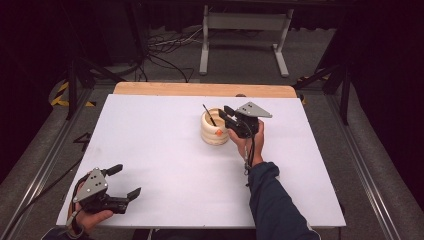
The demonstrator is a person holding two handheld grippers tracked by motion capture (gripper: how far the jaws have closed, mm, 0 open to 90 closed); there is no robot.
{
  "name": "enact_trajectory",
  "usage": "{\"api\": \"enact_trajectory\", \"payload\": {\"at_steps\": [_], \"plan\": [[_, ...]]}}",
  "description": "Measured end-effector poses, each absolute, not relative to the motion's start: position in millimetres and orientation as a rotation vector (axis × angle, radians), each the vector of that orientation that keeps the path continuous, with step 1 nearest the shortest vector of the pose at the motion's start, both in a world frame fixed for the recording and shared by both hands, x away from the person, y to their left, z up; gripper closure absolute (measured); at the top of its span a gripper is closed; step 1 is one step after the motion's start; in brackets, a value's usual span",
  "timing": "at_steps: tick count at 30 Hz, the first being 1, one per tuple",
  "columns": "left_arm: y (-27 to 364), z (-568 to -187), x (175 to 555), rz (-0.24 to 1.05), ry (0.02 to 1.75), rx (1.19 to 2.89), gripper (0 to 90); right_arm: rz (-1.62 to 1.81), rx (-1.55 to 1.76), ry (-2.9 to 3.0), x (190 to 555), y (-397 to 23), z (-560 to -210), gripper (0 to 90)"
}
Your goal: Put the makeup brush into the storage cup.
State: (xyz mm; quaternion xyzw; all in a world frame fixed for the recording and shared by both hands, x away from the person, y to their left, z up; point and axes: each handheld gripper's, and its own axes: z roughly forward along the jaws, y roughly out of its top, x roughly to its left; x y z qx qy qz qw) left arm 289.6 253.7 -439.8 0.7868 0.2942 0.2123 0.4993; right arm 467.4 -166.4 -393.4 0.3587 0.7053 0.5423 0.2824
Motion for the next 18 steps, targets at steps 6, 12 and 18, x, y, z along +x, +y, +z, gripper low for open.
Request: {"api": "enact_trajectory", "payload": {"at_steps": [6, 12, 18], "plan": [[253.2, -439.4, 289.0, 0.521, 0.715, 1.906, 5.8, 1.436, 0.942, 1.874, 460.2, -173.0, -387.1, 60.6], [252.2, -439.5, 289.4, 0.535, 0.726, 1.914, 6.0, 1.430, 0.943, 1.856, 450.5, -178.8, -386.5, 49.0], [250.6, -438.8, 291.2, 0.539, 0.727, 1.914, 5.8, 1.333, 0.873, 1.852, 435.6, -182.3, -379.5, 38.7]]}}
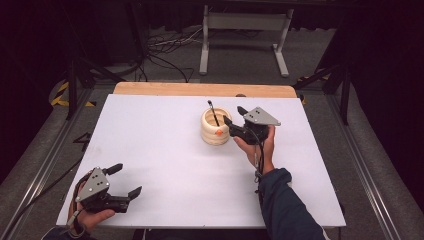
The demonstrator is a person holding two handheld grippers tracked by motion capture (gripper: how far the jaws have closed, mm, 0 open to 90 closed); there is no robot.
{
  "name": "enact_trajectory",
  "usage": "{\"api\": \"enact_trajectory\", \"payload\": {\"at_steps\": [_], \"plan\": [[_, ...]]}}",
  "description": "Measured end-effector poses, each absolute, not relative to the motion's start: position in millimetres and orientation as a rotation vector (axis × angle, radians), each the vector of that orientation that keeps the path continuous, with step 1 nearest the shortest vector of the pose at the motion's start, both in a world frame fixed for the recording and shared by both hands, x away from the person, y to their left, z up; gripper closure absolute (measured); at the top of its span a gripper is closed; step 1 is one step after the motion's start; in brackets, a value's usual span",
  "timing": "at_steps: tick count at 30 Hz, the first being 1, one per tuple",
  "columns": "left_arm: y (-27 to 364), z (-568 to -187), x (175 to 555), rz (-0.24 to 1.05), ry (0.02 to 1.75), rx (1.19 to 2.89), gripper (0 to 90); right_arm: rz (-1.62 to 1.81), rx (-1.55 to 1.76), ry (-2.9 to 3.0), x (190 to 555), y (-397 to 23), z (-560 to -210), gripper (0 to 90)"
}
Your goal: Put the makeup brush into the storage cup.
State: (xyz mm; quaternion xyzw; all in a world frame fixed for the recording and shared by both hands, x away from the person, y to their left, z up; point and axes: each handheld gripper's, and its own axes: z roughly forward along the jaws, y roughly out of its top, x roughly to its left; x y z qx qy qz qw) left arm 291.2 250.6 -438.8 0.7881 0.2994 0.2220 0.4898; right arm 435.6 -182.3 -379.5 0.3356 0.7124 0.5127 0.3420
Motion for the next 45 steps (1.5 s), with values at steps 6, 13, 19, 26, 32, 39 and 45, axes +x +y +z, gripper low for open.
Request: {"api": "enact_trajectory", "payload": {"at_steps": [6, 13, 19, 26, 32, 39, 45], "plan": [[249.0, -438.7, 291.5, 0.528, 0.723, 1.918, 4.9, 1.291, 0.841, 1.852, 422.3, -185.8, -374.6, 27.5], [248.9, -438.0, 291.1, 0.530, 0.729, 1.913, 4.6, 1.244, 0.844, 1.843, 414.5, -192.0, -372.9, 15.7], [247.0, -439.3, 292.2, 0.532, 0.729, 1.930, 4.8, 1.199, 0.817, 1.856, 406.9, -194.1, -374.6, 10.8], [247.9, -438.6, 292.2, 0.544, 0.725, 1.930, 4.8, 1.234, 0.815, 1.815, 397.6, -201.9, -369.0, 8.8], [246.5, -438.3, 291.3, 0.542, 0.727, 1.927, 4.7, 1.233, 0.803, 1.787, 386.6, -210.3, -364.3, 8.8], [246.7, -438.0, 290.6, 0.550, 0.725, 1.928, 4.6, 1.207, 0.790, 1.784, 376.4, -220.9, -363.5, 8.8], [246.5, -438.1, 291.3, 0.550, 0.721, 1.927, 4.6, 1.177, 0.767, 1.786, 367.6, -226.9, -364.6, 8.8]]}}
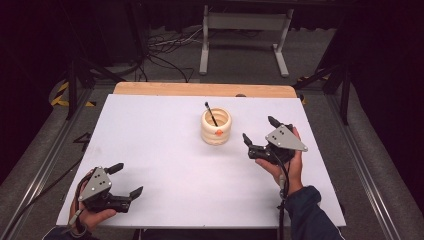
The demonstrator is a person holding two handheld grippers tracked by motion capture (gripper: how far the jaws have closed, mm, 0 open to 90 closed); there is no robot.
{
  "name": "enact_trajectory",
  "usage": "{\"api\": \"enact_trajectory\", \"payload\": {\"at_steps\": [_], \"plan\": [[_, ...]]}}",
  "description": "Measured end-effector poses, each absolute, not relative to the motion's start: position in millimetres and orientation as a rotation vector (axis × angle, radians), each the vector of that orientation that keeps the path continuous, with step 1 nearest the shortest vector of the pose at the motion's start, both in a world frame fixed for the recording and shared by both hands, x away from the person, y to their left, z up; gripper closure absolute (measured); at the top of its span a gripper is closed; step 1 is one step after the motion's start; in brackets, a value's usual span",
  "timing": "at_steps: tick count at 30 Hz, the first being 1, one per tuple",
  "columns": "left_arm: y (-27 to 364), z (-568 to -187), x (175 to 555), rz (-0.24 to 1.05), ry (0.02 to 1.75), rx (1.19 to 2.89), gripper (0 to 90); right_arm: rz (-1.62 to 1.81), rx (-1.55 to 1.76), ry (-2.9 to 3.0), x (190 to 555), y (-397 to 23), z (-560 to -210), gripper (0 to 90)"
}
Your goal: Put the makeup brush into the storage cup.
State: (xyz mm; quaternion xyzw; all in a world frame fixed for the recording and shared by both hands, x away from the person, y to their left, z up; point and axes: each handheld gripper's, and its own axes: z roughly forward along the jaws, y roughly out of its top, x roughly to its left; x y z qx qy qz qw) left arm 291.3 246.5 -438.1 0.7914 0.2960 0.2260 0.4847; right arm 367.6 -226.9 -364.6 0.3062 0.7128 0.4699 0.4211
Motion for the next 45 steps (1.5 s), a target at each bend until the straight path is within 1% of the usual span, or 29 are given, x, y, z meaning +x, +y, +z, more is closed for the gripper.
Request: {"api": "enact_trajectory", "payload": {"at_steps": [16, 45], "plan": [[246.6, -437.7, 290.4, 0.554, 0.716, 1.932, 4.5, 1.128, 0.732, 1.794, 347.7, -242.3, -367.1, 8.9], [244.7, -437.1, 292.3, 0.553, 0.703, 1.937, 4.4, 1.020, 0.723, 1.865, 315.6, -272.1, -394.6, 9.5]]}}
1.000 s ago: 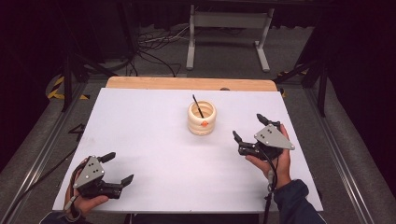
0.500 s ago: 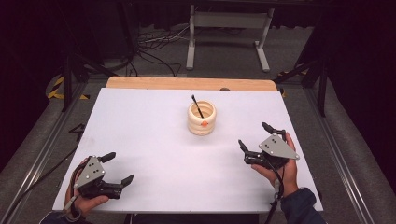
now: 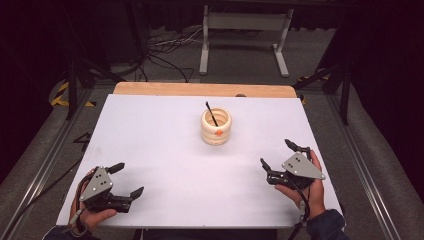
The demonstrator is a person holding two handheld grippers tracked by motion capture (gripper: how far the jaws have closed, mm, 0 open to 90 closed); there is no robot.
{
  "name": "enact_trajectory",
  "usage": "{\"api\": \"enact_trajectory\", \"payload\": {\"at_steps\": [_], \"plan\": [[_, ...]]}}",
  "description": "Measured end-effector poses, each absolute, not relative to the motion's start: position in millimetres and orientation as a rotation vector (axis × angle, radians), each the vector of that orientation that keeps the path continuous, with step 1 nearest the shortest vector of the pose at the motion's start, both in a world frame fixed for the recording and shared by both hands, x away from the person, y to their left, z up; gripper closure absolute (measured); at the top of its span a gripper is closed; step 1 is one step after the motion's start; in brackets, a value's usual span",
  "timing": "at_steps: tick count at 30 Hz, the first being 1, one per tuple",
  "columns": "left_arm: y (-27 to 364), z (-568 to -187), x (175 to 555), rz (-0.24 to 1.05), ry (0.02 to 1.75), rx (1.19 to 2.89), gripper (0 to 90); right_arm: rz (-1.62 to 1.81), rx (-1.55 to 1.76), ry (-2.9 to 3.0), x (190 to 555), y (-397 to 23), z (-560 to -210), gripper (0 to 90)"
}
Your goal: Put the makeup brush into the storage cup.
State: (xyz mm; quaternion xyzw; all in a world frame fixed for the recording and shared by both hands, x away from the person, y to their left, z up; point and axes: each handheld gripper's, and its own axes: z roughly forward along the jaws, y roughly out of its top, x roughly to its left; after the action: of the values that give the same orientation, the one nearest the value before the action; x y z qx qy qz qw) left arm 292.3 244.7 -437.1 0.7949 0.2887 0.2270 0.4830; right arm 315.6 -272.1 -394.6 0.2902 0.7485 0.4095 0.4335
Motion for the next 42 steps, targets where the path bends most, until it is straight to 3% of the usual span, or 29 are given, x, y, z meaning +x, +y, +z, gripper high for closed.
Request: {"api": "enact_trajectory", "payload": {"at_steps": [27, 42], "plan": [[235.8, -431.9, 299.2, 0.555, 0.655, 1.910, 3.7, 0.966, 0.862, 1.907, 274.4, -329.6, -426.0, 8.6], [233.7, -427.0, 301.6, 0.573, 0.642, 1.891, 3.3, 0.965, 0.873, 1.922, 266.6, -337.3, -432.6, 8.4]]}}
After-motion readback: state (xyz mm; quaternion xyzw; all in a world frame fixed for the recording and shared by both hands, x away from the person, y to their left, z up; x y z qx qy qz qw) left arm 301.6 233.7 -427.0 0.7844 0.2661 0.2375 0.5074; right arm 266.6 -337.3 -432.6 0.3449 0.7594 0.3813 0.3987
